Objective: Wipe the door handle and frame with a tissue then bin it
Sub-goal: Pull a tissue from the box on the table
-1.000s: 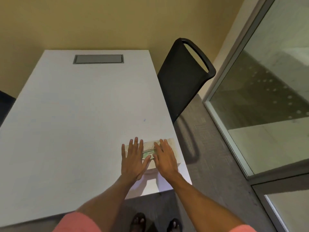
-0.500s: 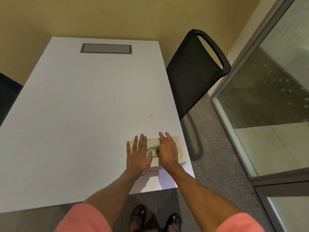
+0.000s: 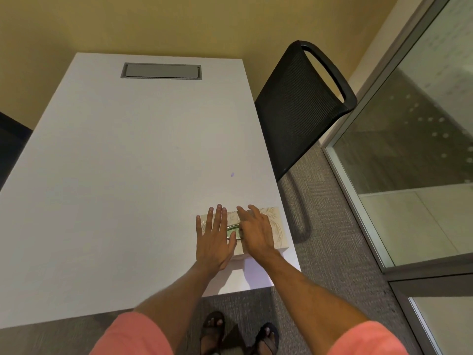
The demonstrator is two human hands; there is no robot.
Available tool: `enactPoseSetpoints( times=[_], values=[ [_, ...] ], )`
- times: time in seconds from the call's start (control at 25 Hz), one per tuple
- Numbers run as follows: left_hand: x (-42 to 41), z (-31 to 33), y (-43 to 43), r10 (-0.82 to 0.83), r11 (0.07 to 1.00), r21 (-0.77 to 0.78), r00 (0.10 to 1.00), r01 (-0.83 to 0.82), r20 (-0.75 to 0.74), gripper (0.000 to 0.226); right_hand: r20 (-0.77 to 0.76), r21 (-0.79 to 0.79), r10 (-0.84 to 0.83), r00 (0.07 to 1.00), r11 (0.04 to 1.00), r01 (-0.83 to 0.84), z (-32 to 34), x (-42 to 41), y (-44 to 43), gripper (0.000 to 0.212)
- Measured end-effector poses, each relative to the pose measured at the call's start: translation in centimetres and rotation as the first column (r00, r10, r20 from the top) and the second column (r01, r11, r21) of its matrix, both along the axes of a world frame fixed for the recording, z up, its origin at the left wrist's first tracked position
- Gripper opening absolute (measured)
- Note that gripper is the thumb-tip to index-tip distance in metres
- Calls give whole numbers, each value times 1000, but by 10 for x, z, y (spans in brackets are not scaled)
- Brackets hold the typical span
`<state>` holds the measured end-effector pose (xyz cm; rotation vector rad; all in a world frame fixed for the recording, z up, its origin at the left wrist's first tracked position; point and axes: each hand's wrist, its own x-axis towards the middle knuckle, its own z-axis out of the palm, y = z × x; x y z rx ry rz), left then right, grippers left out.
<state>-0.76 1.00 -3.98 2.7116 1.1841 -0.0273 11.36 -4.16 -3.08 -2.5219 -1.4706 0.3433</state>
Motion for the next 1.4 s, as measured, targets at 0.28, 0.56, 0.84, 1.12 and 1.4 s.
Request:
enactPoseSetpoints(
  times=[0.28, 0.56, 0.84, 1.12, 1.4],
  values=[
    [0, -2, 0, 1, 1000, -7, 1000, -1, 2, 71, 56, -15, 113, 992, 994, -112, 8, 0, -5, 70],
    [-2, -6, 1, -10, 1000, 9, 999, 10, 30, 72, 70, 39, 67, 995, 997, -70, 14, -2, -13, 47],
    [-1, -7, 1, -4, 1000, 5, 1000, 4, 20, 73, -84, 86, -79, 993, 993, 86, 28, 10, -14, 11],
    [-2, -6, 1, -40, 999, -6, 998, 40, 50, 89, -388, 294, -239, 890, 884, 365, 65, 21, -4, 8],
    [23, 25, 2, 68, 967, -253, 940, 20, 335, 65, -719, 347, -283, 635, 645, 681, 92, 45, -23, 9]
  ],
)
